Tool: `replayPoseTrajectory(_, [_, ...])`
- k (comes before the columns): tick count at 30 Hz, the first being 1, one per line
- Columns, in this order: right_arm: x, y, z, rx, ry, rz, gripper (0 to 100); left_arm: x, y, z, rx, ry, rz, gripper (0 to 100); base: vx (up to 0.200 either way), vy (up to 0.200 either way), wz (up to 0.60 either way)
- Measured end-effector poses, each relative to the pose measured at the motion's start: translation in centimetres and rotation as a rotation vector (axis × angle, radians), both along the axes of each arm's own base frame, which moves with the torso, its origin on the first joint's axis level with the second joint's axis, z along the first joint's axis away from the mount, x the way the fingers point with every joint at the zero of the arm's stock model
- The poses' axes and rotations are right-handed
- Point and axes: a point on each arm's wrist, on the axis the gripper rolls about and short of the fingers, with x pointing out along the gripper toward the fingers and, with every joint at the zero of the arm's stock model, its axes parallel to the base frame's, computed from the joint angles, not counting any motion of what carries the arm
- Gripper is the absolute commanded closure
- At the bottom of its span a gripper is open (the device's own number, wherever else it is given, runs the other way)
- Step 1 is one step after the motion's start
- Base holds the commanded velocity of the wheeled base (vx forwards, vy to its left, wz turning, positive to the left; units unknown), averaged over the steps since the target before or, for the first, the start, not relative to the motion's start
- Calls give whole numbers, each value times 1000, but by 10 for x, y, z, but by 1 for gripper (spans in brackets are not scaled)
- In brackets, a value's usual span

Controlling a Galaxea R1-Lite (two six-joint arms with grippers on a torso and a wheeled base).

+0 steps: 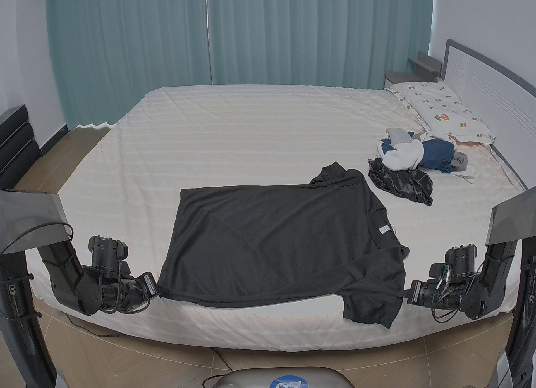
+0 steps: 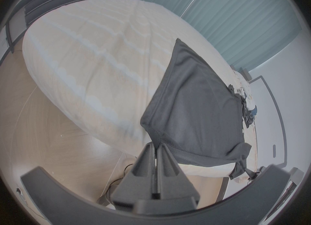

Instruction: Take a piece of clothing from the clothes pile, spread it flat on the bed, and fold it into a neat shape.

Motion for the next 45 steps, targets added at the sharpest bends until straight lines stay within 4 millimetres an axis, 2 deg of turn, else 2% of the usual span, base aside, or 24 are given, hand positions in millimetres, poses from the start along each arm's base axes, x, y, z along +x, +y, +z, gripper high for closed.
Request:
replayPoseTrajectory(11, [-28,-1,13,-6,43,-3,100,-9,6,-1,33,-2,20,100,0,0,0])
replayPoseTrajectory(18, [-42,-2,17,-12,60,-1,100,-13,6,-3,118,0,13,100,0,0,0])
replayPoseTrajectory(29, [-59,-2,21,-18,80,6,100,-20,4,-4,130,18,2,100,0,0,0])
replayPoseTrajectory(35, [-68,-3,22,-41,91,31,100,-25,5,-6,224,25,-36,100,0,0,0])
replayPoseTrajectory(45, [-81,-5,25,-50,104,35,100,-35,0,-10,268,59,-56,100,0,0,0])
